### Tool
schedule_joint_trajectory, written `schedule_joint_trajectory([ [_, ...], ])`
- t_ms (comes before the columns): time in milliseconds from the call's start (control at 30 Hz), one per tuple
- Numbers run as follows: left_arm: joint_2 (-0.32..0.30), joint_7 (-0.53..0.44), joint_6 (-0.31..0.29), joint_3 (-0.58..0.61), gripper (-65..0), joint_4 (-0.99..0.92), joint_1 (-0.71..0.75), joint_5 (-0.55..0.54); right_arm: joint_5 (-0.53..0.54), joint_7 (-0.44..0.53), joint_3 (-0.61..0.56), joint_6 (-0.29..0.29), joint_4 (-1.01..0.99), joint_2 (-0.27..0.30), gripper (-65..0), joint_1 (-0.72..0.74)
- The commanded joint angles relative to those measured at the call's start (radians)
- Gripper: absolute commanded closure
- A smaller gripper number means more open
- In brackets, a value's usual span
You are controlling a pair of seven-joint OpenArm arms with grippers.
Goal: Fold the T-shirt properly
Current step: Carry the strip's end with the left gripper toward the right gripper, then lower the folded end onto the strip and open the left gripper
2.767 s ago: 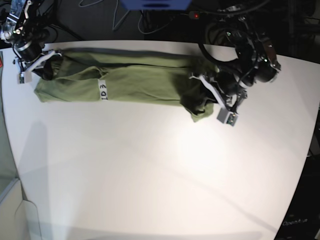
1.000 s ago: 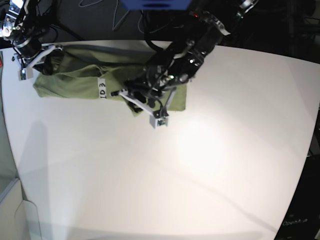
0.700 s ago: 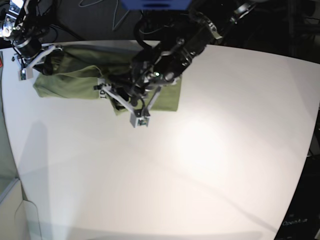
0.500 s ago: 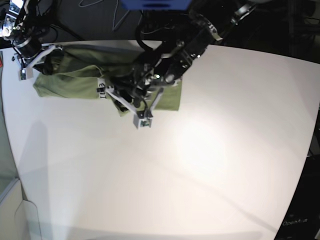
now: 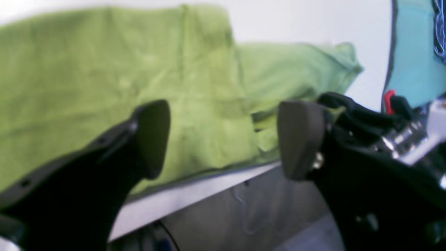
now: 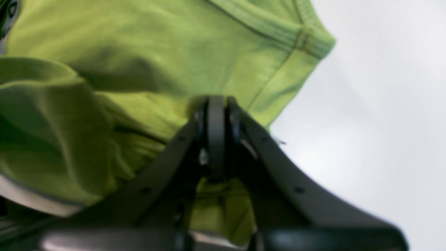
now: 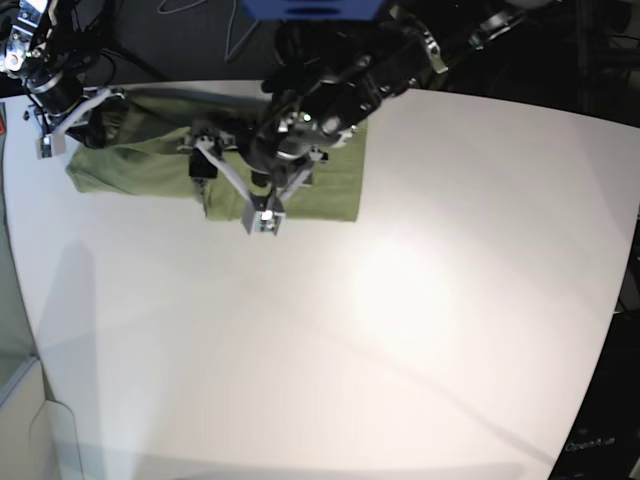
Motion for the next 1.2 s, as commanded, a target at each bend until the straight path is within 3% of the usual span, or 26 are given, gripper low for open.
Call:
schedule_joint_trajectory([
  [0, 0.003, -0.027, -0.004, 0.007, -48.0, 0.036, -0.025, 0.002, 0.0, 0.001, 0.004, 0.003, 0.013, 0.012, -0.7, -0.007],
  [100, -0.019, -0.042, -0.004, 0.006, -45.9, 0.067, -0.022, 0.002, 0.0, 0.001, 0.004, 0.003, 0.013, 0.012, -0.7, -0.007],
  [200, -0.043, -0.04, -0.003, 0.002, -39.4, 0.055, -0.023, 0.004, 0.0, 0.001, 0.004, 0.003, 0.013, 0.012, -0.7, -0.007],
  [267, -0.058, -0.04, -0.003, -0.017, -30.6, 0.026, -0.019, 0.002, 0.0, 0.001, 0.004, 0.003, 0.013, 0.012, -0.7, -0.007],
  [433, -0.081, -0.043, -0.003, -0.053, 0.0, -0.051, 0.003, 0.002, 0.0, 0.001, 0.004, 0.003, 0.013, 0.015, -0.7, -0.007],
  [567, -0.085, -0.043, -0.003, -0.126, -2.7, -0.048, 0.055, 0.002, 0.0, 0.001, 0.004, 0.003, 0.013, 0.017, -0.7, -0.005],
  [800, -0.154, -0.042, -0.003, -0.229, -2.5, 0.062, 0.129, 0.002, 0.0, 0.001, 0.004, 0.003, 0.013, 0.017, -0.7, -0.005],
  [1167, -0.154, -0.099, -0.004, -0.258, -2.5, -0.143, 0.095, 0.002, 0.0, 0.001, 0.004, 0.003, 0.013, 0.018, -0.7, -0.004],
])
